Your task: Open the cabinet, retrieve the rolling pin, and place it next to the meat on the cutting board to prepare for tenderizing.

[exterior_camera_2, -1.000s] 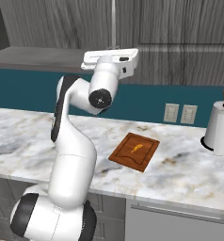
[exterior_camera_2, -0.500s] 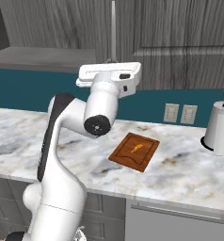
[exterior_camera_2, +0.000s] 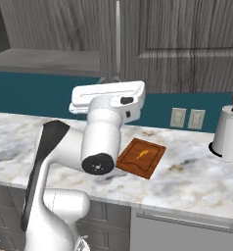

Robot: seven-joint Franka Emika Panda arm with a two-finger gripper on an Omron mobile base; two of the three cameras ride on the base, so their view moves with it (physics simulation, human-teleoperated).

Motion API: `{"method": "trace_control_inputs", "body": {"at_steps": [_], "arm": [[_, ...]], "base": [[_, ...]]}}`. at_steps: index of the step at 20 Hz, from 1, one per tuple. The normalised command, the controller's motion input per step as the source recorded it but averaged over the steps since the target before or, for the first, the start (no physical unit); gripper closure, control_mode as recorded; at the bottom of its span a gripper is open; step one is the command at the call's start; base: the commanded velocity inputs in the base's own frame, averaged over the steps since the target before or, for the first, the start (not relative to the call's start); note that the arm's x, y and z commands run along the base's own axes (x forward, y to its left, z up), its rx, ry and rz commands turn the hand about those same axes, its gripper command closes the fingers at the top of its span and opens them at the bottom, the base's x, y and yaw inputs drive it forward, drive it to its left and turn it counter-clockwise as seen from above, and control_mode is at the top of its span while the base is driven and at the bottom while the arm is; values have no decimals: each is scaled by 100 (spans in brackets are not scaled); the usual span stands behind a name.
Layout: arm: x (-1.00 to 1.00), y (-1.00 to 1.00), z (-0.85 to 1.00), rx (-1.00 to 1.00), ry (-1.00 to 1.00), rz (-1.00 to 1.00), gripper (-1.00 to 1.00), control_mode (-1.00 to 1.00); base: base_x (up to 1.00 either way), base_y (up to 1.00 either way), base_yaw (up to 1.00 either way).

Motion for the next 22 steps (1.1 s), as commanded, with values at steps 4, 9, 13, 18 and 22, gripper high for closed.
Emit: {"method": "trace_control_inputs", "body": {"at_steps": [4,9,13,18,22], "arm": [[-51,80,-1,-11,-3,4,-100,-100],[-34,77,10,-15,-8,0,-100,-100],[-14,73,26,-18,-7,-6,-100,-100],[6,64,19,-15,0,-18,-100,-100],[28,46,6,-12,7,-31,-100,-100]], "base": [[0,0,0],[0,0,0],[0,0,0],[0,0,0],[0,0,0]]}}
